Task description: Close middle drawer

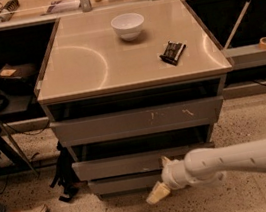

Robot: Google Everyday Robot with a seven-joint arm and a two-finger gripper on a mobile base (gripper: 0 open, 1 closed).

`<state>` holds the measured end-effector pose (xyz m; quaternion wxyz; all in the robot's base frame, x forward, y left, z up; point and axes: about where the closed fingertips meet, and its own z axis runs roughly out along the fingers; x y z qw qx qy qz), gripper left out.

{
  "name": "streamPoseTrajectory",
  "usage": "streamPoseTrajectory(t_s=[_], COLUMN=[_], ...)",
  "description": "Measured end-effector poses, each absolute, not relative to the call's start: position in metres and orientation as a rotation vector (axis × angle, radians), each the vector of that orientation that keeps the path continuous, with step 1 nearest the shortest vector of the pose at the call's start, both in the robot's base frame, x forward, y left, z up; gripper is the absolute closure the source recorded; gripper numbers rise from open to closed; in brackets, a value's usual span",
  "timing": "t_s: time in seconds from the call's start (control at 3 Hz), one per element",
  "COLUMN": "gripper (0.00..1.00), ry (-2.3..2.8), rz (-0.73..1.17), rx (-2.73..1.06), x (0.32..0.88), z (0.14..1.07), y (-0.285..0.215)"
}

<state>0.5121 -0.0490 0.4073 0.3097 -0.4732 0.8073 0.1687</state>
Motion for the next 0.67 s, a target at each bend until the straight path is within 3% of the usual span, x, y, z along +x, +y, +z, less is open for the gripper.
streamPoseTrajectory(t_s=[0.67], gripper=[0.0], ry=[2.137], rz=[0.444], rx=[-1.236], x=[0.5371], z=[0.4144], y=[-0.0334])
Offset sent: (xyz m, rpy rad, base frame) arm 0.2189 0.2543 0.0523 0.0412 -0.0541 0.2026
